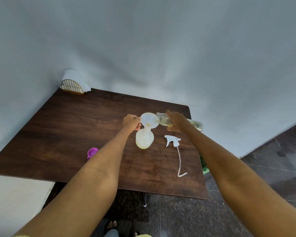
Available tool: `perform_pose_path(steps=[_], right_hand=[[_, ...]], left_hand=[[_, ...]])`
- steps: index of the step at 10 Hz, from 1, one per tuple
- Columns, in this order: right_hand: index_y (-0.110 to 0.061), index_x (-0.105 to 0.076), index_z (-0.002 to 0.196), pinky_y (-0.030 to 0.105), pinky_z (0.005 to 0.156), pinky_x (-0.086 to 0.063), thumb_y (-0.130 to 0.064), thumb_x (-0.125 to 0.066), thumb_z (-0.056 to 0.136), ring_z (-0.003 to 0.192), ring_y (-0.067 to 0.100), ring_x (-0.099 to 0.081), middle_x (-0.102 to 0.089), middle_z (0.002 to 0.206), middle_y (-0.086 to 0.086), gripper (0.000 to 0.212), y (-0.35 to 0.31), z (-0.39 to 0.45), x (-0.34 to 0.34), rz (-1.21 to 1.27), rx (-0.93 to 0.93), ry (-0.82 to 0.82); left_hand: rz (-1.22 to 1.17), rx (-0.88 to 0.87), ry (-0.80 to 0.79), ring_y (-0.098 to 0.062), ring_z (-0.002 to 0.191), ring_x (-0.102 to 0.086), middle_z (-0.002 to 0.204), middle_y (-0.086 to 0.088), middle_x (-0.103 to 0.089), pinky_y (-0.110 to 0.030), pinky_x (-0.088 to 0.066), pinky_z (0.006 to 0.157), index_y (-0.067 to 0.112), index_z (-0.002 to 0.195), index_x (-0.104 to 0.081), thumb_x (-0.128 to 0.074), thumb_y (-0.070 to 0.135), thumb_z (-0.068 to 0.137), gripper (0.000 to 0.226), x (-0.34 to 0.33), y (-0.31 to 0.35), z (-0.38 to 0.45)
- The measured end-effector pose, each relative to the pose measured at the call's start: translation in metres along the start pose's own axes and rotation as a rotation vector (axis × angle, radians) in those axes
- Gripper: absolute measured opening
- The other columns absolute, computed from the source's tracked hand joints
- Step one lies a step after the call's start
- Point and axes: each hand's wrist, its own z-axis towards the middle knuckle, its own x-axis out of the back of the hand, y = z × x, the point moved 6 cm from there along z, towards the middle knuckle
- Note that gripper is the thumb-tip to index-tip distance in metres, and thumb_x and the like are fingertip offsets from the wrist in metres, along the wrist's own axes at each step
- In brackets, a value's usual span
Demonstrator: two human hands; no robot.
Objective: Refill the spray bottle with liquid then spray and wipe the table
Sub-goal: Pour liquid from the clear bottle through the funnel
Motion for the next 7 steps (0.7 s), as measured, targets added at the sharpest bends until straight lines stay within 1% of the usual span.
perform_pose_path(steps=[1,2,4,6,7], right_hand=[[-0.007,-0.039,0.125,0.039,0.089,-0.044,-0.022,-0.071,0.075,0.098,0.033,-0.059,-0.060,0.110,0.017,0.062,-0.0006,-0.0001,-0.0008,0.000,0.002,-0.001],[-0.007,-0.039,0.125,0.039,0.090,-0.044,-0.021,-0.071,0.074,0.099,0.033,-0.059,-0.060,0.111,0.017,0.061,-0.0015,-0.0004,-0.0005,-0.001,0.004,0.002],[-0.007,-0.039,0.125,0.039,0.088,-0.044,-0.022,-0.071,0.074,0.098,0.034,-0.059,-0.060,0.110,0.018,0.062,-0.0016,-0.0002,0.0013,-0.006,0.003,0.003],[-0.007,-0.039,0.125,0.038,0.088,-0.044,-0.021,-0.070,0.074,0.097,0.033,-0.059,-0.060,0.110,0.017,0.061,-0.0011,-0.0002,0.0026,-0.002,0.005,0.005],[-0.007,-0.039,0.125,0.038,0.089,-0.043,-0.021,-0.070,0.075,0.098,0.033,-0.059,-0.060,0.110,0.017,0.061,-0.0014,-0.0005,0.0023,-0.001,0.006,0.003]], left_hand=[[-0.003,-0.002,-0.002,-0.013,0.056,-0.057,0.064,-0.004,-0.058,-0.026,-0.055,0.067,-0.002,0.092,-0.068,-0.055,0.014,0.093,0.021,0.0004,0.0007,-0.0007],[0.007,-0.004,0.003,-0.012,0.056,-0.057,0.065,-0.005,-0.058,-0.024,-0.054,0.065,-0.002,0.092,-0.067,-0.056,0.015,0.093,0.020,0.0008,0.0015,-0.0016],[0.021,-0.006,-0.001,-0.012,0.057,-0.057,0.079,-0.012,-0.062,-0.025,-0.054,0.066,-0.002,0.095,-0.067,-0.056,0.014,0.092,0.020,0.0004,0.0022,-0.0004],[0.021,0.000,0.006,-0.013,0.057,-0.057,0.080,-0.013,-0.062,-0.027,-0.055,0.068,-0.002,0.096,-0.067,-0.056,0.014,0.092,0.020,0.0004,0.0002,0.0001],[0.025,0.000,0.008,-0.012,0.057,-0.057,0.080,-0.012,-0.062,-0.026,-0.054,0.066,-0.002,0.096,-0.067,-0.056,0.015,0.092,0.020,0.0007,0.0003,-0.0006]])
